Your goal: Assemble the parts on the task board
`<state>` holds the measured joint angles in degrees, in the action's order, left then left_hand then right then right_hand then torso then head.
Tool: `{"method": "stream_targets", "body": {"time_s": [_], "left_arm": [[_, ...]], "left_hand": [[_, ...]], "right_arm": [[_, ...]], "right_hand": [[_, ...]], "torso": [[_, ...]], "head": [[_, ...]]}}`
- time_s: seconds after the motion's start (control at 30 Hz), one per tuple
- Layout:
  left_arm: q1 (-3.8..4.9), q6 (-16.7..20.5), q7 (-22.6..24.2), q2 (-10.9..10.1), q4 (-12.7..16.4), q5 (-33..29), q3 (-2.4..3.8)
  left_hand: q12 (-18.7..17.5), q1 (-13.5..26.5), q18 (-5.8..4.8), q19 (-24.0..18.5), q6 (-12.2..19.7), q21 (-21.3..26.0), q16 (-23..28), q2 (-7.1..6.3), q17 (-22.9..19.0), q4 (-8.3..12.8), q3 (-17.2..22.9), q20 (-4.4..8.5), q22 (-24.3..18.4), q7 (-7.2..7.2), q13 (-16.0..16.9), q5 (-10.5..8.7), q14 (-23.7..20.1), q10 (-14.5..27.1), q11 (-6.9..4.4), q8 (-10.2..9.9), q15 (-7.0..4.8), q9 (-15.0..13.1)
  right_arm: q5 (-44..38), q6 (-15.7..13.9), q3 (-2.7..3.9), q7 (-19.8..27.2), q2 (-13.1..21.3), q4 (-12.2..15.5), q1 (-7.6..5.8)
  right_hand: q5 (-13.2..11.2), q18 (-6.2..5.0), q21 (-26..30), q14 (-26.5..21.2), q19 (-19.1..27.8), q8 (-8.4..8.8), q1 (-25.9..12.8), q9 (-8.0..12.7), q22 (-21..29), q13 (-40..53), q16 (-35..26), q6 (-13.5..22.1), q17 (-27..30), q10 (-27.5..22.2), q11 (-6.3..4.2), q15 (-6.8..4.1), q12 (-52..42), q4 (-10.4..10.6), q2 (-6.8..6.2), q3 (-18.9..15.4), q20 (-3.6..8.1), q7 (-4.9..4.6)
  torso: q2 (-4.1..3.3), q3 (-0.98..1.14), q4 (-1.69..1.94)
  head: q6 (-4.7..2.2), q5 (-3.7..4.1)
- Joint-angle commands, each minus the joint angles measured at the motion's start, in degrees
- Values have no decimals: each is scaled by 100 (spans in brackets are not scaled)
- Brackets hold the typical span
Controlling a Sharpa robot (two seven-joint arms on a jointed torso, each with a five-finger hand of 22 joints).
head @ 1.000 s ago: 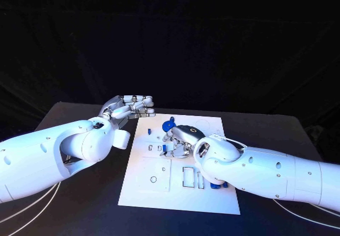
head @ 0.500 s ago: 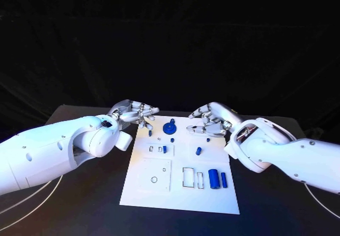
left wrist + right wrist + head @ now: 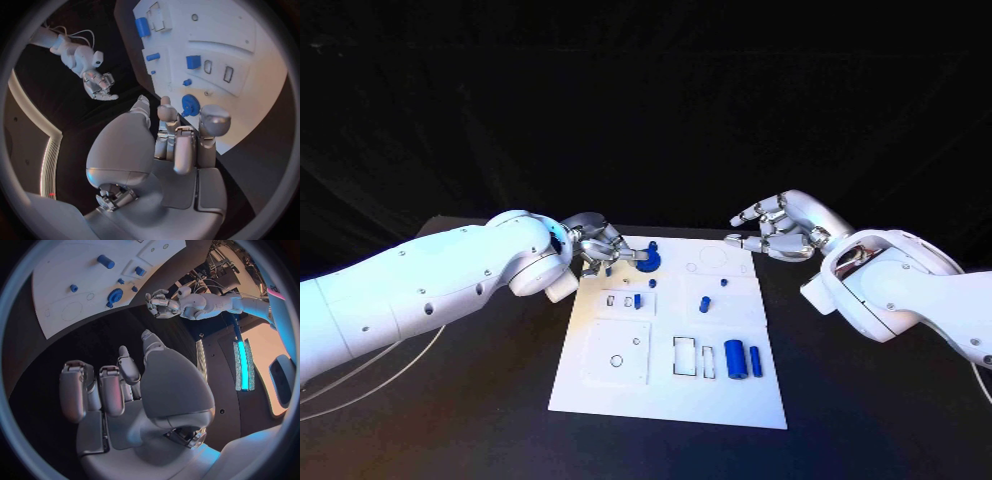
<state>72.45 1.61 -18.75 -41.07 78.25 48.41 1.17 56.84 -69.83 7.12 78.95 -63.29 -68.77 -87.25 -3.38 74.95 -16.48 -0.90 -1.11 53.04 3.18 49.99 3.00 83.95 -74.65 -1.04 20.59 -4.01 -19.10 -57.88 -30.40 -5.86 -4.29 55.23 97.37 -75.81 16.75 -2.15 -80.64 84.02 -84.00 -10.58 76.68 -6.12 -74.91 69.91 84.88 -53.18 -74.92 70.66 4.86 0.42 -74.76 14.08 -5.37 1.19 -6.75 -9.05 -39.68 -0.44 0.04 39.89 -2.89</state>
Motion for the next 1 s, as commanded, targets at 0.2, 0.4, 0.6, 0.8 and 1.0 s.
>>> {"method": "stream_targets", "body": {"time_s": [0.2,0.4,0.6,0.8,1.0], "left_arm": [[170,-988,-1474,446,-258,1255,-75],[227,-1203,-1847,669,-373,1402,-120],[238,-1346,-1977,810,-464,1456,-153],[240,-1430,-2024,872,-505,1468,-168],[239,-1535,-2024,944,-545,1454,-178]], "left_hand": [[515,196,-165,175,204,-400,-110,53,1258,-9,-334,55,594,-35,588,-6,530,-71,-21,297,-75,-464],[579,240,-196,238,289,-527,-141,99,1305,-14,-454,63,791,-38,674,-5,544,-46,-24,382,-80,-630],[659,253,-212,269,325,-594,-182,135,1367,-15,-512,66,896,-43,772,-5,563,-66,-29,433,-84,-726],[739,332,-229,301,352,-670,-191,157,1381,-25,-597,71,1013,-53,868,-5,567,-93,-37,494,-89,-836],[775,364,-239,317,361,-708,-191,171,1380,-26,-623,73,1075,-58,912,-4,566,-108,-40,515,-92,-875]], "right_arm": [[137,167,-4,-55,42,-26,-2],[122,194,-6,-102,33,-68,1],[110,212,-9,-128,9,-102,11],[98,221,-11,-147,-1,-124,19],[90,229,-12,-160,-11,-138,26]], "right_hand": [[55,-34,13,365,-9,-17,-14,-1,-949,-8,-44,-52,-605,10,-50,-31,14,13,29,-34,43,6],[132,-34,21,365,-9,-29,-13,3,-947,-16,-52,-57,-598,14,-58,-40,15,25,27,-64,52,13],[161,-35,26,364,-8,-32,-14,5,-945,-19,-56,-57,-592,16,-60,-42,16,31,27,-76,55,15],[168,-36,30,363,-6,-33,-14,5,-944,-19,-59,-57,-588,16,-61,-43,16,32,27,-79,56,15],[174,-36,32,362,-5,-34,-15,6,-942,-20,-61,-57,-586,16,-61,-43,16,33,26,-81,56,16]], "torso": [[11,17,-12],[2,9,-14],[1,9,-5],[3,3,-10],[0,6,-4]], "head": [[53,-29],[92,-30],[128,-30],[152,-40],[167,-30]]}}
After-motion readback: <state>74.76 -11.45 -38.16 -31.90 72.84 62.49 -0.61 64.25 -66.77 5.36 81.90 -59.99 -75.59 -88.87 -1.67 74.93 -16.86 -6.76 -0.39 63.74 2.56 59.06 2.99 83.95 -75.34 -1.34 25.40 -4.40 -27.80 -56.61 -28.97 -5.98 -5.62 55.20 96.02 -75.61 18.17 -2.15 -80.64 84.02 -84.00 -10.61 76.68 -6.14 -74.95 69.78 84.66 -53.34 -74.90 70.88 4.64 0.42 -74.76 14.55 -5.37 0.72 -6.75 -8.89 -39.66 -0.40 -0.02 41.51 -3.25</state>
